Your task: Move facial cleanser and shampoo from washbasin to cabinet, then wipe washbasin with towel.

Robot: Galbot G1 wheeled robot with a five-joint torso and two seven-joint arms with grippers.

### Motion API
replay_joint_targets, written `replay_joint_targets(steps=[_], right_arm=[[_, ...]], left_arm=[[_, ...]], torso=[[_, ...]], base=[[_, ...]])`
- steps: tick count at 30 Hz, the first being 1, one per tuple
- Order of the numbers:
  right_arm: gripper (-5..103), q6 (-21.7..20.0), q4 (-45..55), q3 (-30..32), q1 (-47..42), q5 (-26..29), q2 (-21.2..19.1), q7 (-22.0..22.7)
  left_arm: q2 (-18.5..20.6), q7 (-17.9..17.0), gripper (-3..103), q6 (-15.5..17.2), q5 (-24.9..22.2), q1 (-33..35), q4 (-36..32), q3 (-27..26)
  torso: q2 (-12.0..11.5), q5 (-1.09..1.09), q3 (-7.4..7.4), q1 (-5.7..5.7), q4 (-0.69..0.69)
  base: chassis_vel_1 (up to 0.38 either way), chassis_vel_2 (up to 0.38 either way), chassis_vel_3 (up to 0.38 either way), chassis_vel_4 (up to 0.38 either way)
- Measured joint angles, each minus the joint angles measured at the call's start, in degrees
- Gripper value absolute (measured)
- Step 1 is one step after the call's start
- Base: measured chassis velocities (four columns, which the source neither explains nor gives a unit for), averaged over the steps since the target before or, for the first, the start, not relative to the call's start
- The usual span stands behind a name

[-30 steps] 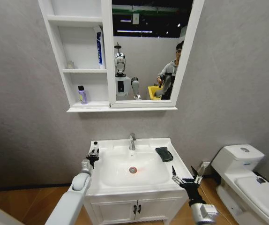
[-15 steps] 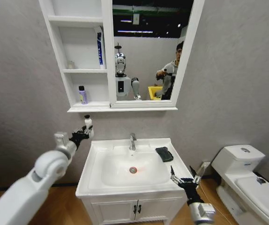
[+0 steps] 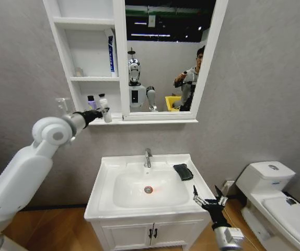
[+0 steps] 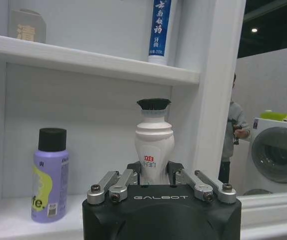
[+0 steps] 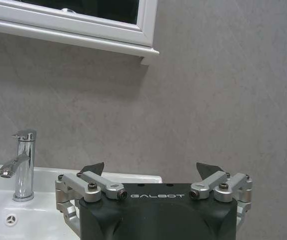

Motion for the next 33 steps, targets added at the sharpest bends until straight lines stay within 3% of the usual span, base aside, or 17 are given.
replay_joint_targets(steps=[11, 15, 33], right_arm=[[100, 0.6, -1.3, 0.0, 0.7, 0.3, 0.0, 0.0], [100, 0.7, -1.4, 0.2, 0.6, 0.5, -0.1, 0.0], [100, 1.3, -1.6, 0.5, 0.3, 0.8, -0.4, 0.0]], left_arm=[[-6.6, 4.5, 28, -1.6, 9.9, -5.9, 11.8, 3.5], [-7.6, 5.8, 28, -2.6, 13.4, -5.9, 13.4, 3.6], [-8.6, 8.2, 28, -4.1, 20.3, -4.2, 16.0, 4.4]], torso=[[0.0, 0.0, 0.0, 0.0, 0.0], [0.0, 0.0, -0.01, 0.0, 0.01], [0.0, 0.0, -0.01, -0.01, 0.0]], base=[[0.0, 0.0, 0.0, 0.0], [0.0, 0.0, 0.0, 0.0], [0.0, 0.0, 0.0, 0.0]])
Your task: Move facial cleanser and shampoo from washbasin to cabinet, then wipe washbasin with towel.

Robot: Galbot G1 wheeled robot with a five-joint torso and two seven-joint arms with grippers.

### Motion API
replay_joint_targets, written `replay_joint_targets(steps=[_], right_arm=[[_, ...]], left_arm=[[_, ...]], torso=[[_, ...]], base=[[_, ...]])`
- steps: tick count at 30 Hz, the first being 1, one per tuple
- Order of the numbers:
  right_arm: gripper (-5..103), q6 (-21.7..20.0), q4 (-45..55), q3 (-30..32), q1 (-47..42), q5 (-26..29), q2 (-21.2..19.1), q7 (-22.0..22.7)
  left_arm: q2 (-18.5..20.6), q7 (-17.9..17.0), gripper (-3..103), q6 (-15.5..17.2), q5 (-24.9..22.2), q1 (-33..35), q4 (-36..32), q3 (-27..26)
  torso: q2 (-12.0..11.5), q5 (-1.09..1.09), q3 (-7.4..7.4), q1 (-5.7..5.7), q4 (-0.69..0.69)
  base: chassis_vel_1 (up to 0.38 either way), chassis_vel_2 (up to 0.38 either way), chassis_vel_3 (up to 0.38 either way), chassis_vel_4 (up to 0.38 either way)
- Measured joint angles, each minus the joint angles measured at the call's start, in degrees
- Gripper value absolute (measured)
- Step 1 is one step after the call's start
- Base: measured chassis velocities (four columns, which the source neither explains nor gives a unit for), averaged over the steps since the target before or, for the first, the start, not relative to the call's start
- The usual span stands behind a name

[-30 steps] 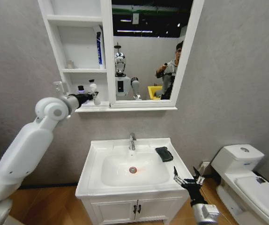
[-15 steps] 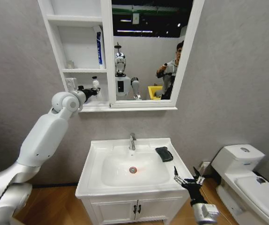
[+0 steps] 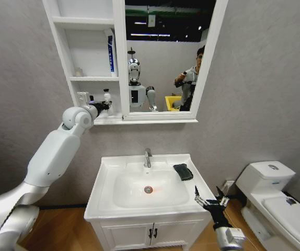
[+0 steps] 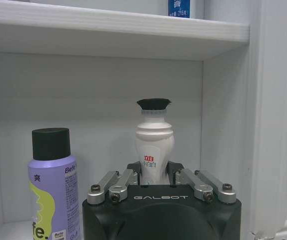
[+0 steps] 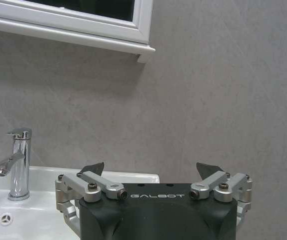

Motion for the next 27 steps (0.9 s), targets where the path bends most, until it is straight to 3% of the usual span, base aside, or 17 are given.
replay_joint_targets(steps=[4, 7, 10, 14, 17, 18, 21, 22, 24, 25, 27], right_arm=[[100, 0.3, -0.4, 0.0, -0.1, 0.0, 0.0, 0.0], [100, 0.4, -0.5, 0.0, 0.0, 0.0, 0.0, 0.0], [100, 0.4, -0.5, -0.2, 0.2, 0.0, 0.1, 0.0], [100, 0.4, -0.5, -0.3, 0.2, -0.1, 0.3, 0.2], [100, 0.5, -0.9, -0.4, 0.1, -0.1, 0.4, 0.3], [100, 0.5, -0.9, -0.4, 0.1, -0.1, 0.4, 0.3], [100, 0.5, -1.1, -0.6, 0.4, 0.0, 0.6, 0.8], [100, 0.5, -1.1, -0.6, 0.4, 0.0, 0.6, 0.8], [100, -1.1, -0.1, -0.7, 0.4, 1.5, 0.6, 1.5], [100, -1.1, -0.1, -0.7, 0.4, 1.5, 0.6, 1.5], [100, -3.3, 1.4, -0.7, 0.0, 4.0, 0.5, 2.3]], left_arm=[[-0.2, 0.2, 24, -0.1, 0.9, 0.0, 0.5, 0.0], [-0.2, 0.2, 32, -0.2, 0.9, 0.0, 0.5, 0.0], [0.0, 0.3, 48, -0.3, 1.3, 0.4, 0.0, -0.4], [1.0, 1.2, 59, -1.1, 2.9, 2.2, -1.6, -1.9], [5.0, 2.2, 76, -2.7, 2.4, 8.1, -7.2, -4.8], [5.0, 2.2, 76, -2.7, 2.4, 8.1, -7.2, -4.8], [11.4, 2.7, 87, -5.0, 0.6, 17.1, -17.7, -9.1], [11.4, 2.7, 87, -5.0, 0.6, 17.1, -17.7, -9.1], [15.3, 2.8, 97, -6.3, -0.1, 26.6, -26.2, -14.9], [15.3, 2.8, 97, -6.3, -0.1, 26.6, -26.2, -14.9], [16.6, 5.0, 100, -8.5, 3.3, 40.2, -32.3, -23.2]], torso=[[0.0, 0.0, 0.0, 0.0, 0.01], [0.0, 0.0, 0.0, 0.0, 0.0], [0.0, 0.01, 0.0, 0.0, -0.01], [0.0, 0.01, 0.0, 0.0, -0.01], [0.0, -0.02, 0.0, 0.0, 0.0], [0.0, -0.02, 0.0, 0.0, 0.0], [0.0, -0.01, 0.0, 0.0, 0.0], [0.0, -0.01, 0.0, 0.0, 0.0], [0.0, 0.04, -0.02, -0.01, 0.02], [0.0, 0.04, -0.02, -0.01, 0.02], [0.0, -0.02, -0.02, -0.02, 0.01]], base=[[0.0, 0.0, 0.0, 0.0], [0.0, 0.0, 0.0, 0.0], [0.0, 0.0, 0.0, 0.0], [0.0, 0.0, 0.0, 0.0], [0.0, 0.0, 0.0, 0.0], [0.0, 0.0, 0.0, 0.0], [0.0, 0.0, 0.0, 0.0], [0.0, 0.0, 0.0, 0.0], [0.0, 0.0, 0.0, 0.0], [0.0, 0.0, 0.0, 0.0], [0.0, 0.0, 0.0, 0.0]])
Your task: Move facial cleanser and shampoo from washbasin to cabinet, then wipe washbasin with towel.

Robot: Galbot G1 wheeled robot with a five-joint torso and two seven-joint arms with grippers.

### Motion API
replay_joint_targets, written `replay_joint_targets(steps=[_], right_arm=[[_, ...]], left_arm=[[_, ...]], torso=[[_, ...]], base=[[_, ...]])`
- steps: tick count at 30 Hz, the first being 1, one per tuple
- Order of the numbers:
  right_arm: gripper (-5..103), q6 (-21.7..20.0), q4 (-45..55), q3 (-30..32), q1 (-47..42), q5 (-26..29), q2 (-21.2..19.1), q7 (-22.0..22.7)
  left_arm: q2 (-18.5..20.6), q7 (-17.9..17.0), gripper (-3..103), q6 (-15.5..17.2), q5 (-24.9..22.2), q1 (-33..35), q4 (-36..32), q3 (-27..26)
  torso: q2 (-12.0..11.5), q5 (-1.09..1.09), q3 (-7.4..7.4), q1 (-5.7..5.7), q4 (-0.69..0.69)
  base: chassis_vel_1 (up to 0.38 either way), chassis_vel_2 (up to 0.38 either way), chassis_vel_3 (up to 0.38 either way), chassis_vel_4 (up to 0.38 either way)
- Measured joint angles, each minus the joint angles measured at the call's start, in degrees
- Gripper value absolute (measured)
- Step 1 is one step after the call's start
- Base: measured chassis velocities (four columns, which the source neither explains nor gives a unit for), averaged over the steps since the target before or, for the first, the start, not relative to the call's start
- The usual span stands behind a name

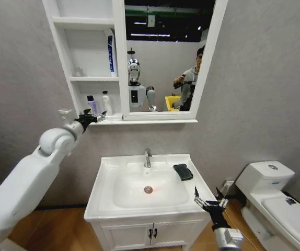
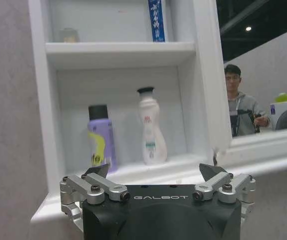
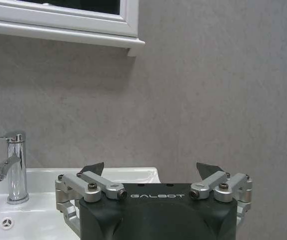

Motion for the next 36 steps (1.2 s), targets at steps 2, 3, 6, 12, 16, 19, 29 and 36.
replay_joint_targets(steps=[2, 3, 6, 12, 16, 19, 29, 36], right_arm=[[100, -0.7, 0.3, 0.1, -0.1, 0.4, 0.0, 0.4], [100, -1.1, 0.3, 0.2, -0.4, 0.6, 0.0, 0.7], [100, -1.3, 0.3, 0.2, -0.9, 1.1, -0.2, 0.8], [100, -0.2, -0.3, -1.6, -1.4, 0.7, 0.3, -1.6], [100, 1.1, -0.1, -1.9, -2.3, -0.3, 0.8, -3.2], [100, 1.7, 0.0, -1.8, -2.8, -1.0, 1.0, -3.9], [100, 2.4, -0.6, -2.2, -3.0, -2.2, 1.1, -4.6], [100, 0.1, -3.0, -1.2, 0.1, 0.3, 0.6, -4.4]], left_arm=[[-0.6, 2.6, 100, -1.4, 3.8, 7.8, -1.8, -5.0], [-2.1, 5.5, 100, -3.1, 7.8, 15.5, -2.8, -10.4], [-5.6, 8.6, 100, -5.3, 13.4, 26.2, -4.1, -18.6], [-21.7, 16.1, 100, -10.4, 22.6, 51.1, -10.7, -34.1], [-29.7, 18.1, 100, -11.9, 24.7, 55.3, -14.0, -34.9], [-35.0, 20.3, 100, -13.1, 26.1, 57.8, -15.8, -34.5], [-41.8, 22.2, 100, -15.5, 31.4, 62.2, -17.6, -32.2], [-41.6, 21.9, 100, -15.5, 31.4, 61.9, -17.6, -32.0]], torso=[[0.0, 0.02, 0.0, 0.0, -0.02], [0.0, 0.0, 0.0, 0.0, -0.01], [0.0, 0.01, 0.01, 0.0, -0.01], [0.0, 0.04, 0.0, -0.01, 0.02], [0.0, 0.04, 0.01, 0.0, -0.03], [0.0, 0.03, 0.01, 0.01, -0.03], [0.0, 0.03, 0.02, 0.01, -0.01], [0.0, 0.03, 0.02, 0.01, -0.02]], base=[[0.0, 0.0, 0.0, 0.0], [0.0, 0.0, 0.0, 0.0], [0.0, 0.0, 0.0, 0.0], [0.0, 0.0, 0.0, 0.0], [0.0, 0.0, 0.0, 0.0], [0.0, 0.0, 0.0, 0.0], [0.0, 0.0, 0.0, 0.0], [0.0, 0.0, 0.0, 0.0]])
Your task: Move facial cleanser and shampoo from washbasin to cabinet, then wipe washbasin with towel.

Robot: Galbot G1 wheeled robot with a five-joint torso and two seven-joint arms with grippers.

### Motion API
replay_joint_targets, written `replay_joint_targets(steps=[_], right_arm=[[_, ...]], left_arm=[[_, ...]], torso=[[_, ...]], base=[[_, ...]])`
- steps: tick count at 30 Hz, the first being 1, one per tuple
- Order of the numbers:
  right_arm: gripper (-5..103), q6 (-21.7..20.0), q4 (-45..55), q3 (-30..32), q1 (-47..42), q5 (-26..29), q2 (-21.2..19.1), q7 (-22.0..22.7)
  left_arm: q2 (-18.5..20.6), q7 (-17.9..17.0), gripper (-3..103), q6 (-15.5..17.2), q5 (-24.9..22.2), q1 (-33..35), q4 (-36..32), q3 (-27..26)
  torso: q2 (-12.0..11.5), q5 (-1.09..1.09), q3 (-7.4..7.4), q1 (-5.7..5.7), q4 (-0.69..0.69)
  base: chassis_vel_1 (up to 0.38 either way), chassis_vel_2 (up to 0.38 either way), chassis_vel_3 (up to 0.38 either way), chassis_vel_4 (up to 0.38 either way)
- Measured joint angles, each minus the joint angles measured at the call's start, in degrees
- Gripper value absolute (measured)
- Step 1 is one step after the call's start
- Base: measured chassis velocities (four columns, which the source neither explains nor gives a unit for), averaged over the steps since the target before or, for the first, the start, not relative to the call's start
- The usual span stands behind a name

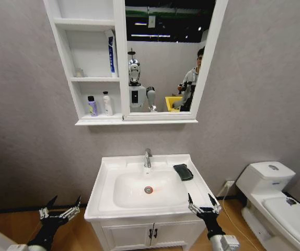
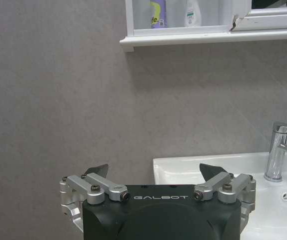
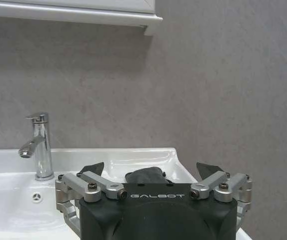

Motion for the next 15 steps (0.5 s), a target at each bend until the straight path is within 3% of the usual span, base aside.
replay_joint_targets(steps=[5, 9, 11, 15], right_arm=[[100, -8.5, -6.2, 1.7, 11.4, 9.2, -4.0, 0.7], [100, -10.1, -10.8, 0.8, 17.9, 11.5, -6.5, 0.8], [100, -11.4, -17.5, -1.2, 26.2, 13.1, -9.3, 0.2], [100, -12.9, -23.2, -3.2, 31.5, 14.7, -10.6, -0.4]], left_arm=[[0.2, -0.1, 100, 0.0, -0.2, -0.2, 0.1, 0.1], [0.2, -0.2, 100, 0.1, -0.2, -0.3, 0.1, 0.1], [0.2, -0.2, 100, 0.1, -0.2, -0.3, 0.2, 0.1], [0.3, -0.2, 100, 0.1, -0.3, -0.4, 0.2, 0.2]], torso=[[0.0, 0.0, 0.01, 0.0, 0.03], [0.0, 0.01, 0.01, 0.01, 0.03], [0.0, -0.02, 0.01, 0.02, 0.04], [0.0, -0.01, 0.01, 0.02, 0.02]], base=[[0.0, 0.0, 0.0, 0.0], [0.0, 0.0, 0.0, 0.0], [0.0, 0.0, 0.0, 0.0], [0.0, 0.0, 0.0, 0.0]])
